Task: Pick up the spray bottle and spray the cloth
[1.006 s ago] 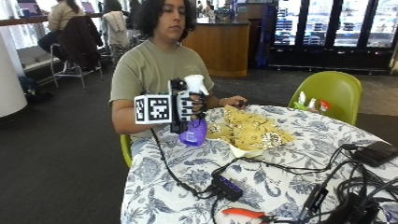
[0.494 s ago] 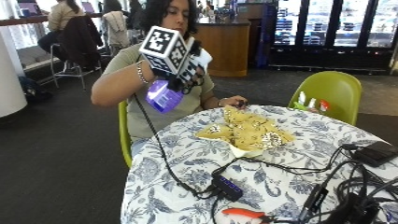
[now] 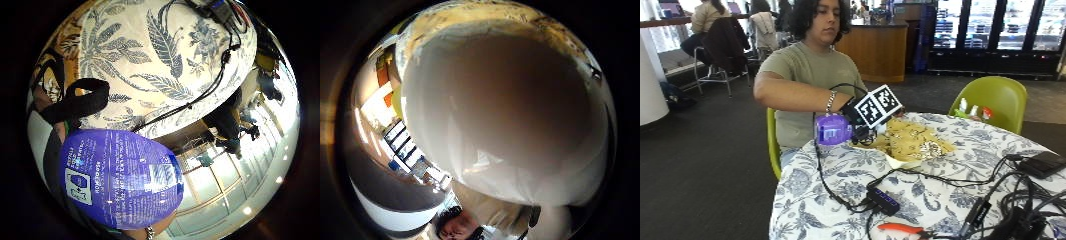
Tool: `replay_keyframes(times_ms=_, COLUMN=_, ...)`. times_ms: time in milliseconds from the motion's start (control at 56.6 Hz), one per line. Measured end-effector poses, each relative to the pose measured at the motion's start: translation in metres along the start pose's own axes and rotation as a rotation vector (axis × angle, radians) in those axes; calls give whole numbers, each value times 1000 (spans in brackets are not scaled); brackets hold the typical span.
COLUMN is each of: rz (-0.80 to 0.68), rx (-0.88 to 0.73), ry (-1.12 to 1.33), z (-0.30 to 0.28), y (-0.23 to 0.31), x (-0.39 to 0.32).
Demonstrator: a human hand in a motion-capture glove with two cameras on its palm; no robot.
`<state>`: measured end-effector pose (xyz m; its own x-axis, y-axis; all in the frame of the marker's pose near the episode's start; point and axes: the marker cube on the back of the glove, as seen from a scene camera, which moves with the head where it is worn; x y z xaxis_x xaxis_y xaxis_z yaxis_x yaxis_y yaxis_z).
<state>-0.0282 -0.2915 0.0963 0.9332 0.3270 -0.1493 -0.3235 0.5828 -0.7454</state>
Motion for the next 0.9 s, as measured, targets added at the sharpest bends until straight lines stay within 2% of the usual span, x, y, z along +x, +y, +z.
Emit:
replay_keyframes(times_ms=159, rz=-2, rx=7, ry=-23, z=-7, y=2, x=-7)
replay_keyframes(times_ms=353, rz=-131, rx=221, ry=-121, z=-71, y=32, x=-52)
replay_keyframes(times_ms=583, rz=-444, rx=470, ry=-419, z=-143, y=58, x=-119)
replay_keyframes(times_ms=706, rz=-678, rx=649, ry=-713, z=-164, y=56, x=-168)
replay_keyframes(times_ms=812, rz=-894, rx=770, ry=-963, z=-174, y=41, x=-214)
replay_keyframes(times_ms=900, rz=-975, rx=875, ry=-1074, z=-172, y=8, x=-237)
